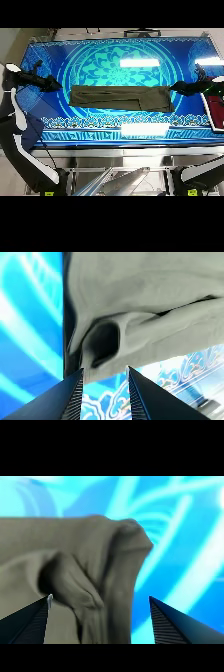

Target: Fold the shirts.

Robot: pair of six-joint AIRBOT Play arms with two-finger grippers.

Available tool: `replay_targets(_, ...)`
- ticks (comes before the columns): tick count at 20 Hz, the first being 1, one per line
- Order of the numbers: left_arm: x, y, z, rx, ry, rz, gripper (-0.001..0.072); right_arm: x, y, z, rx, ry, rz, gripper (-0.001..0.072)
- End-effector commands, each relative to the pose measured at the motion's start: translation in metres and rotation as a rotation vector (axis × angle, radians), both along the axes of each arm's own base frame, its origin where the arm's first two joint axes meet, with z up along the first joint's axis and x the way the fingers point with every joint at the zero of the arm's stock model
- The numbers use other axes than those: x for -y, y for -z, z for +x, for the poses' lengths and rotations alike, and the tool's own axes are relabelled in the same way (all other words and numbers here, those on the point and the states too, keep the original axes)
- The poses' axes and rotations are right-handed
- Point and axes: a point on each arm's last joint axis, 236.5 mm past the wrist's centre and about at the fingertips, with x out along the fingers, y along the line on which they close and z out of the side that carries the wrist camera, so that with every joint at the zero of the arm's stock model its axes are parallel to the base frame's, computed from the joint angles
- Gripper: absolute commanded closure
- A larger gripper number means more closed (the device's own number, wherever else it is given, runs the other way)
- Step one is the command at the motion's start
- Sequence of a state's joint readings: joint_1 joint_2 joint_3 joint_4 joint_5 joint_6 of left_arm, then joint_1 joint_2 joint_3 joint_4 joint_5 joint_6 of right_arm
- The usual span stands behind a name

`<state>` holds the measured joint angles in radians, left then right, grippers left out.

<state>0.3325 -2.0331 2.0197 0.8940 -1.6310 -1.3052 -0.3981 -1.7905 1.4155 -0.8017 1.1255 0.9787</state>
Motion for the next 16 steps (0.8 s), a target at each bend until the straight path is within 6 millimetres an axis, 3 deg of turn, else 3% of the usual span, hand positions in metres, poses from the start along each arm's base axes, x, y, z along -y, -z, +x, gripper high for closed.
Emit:
replay_targets(1, -0.014, -0.025, -0.006, 0.024, -0.063, 0.012, 0.042, -0.003, 0.024, -0.027, -0.153, -0.057, -0.018, 0.0004)
replay_targets(3, -0.008, -0.03, -0.015, 0.022, -0.055, 0.009, 0.042, -0.023, 0.037, -0.031, -0.188, -0.099, 0.009, 0.0004)
replay_targets(6, 0.015, -0.033, -0.024, 0.024, 0.002, 0.002, 0.043, -0.058, 0.042, -0.026, -0.172, -0.161, 0.048, 0.0005)
replay_targets(7, 0.027, -0.032, -0.027, 0.028, 0.036, 0.002, 0.0472, -0.067, 0.042, -0.022, -0.162, -0.165, 0.052, 0.0006)
replay_targets(8, 0.043, -0.031, -0.029, 0.038, 0.086, 0.003, 0.0643, -0.073, 0.044, -0.019, -0.155, -0.17, 0.045, 0.0008)
replay_targets(9, 0.059, -0.028, -0.031, 0.042, 0.129, 0.002, 0.0709, -0.077, 0.044, -0.018, -0.15, -0.178, 0.04, 0.0102)
replay_targets(10, 0.079, -0.024, -0.034, 0.041, 0.168, 0.0, 0.071, -0.081, 0.044, -0.017, -0.146, -0.182, 0.039, 0.0356)
replay_targets(12, 0.125, -0.012, -0.034, 0.059, 0.23, 0.007, 0.071, -0.083, 0.043, -0.018, -0.148, -0.185, 0.04, 0.0616)
replay_targets(13, 0.149, -0.004, -0.033, 0.078, 0.253, 0.014, 0.0709, -0.083, 0.043, -0.018, -0.149, -0.187, 0.042, 0.0677)
replay_targets(16, 0.229, 0.018, -0.031, 0.17, 0.302, 0.042, 0.0691, -0.084, 0.03, -0.021, -0.139, -0.202, 0.044, 0.0676)
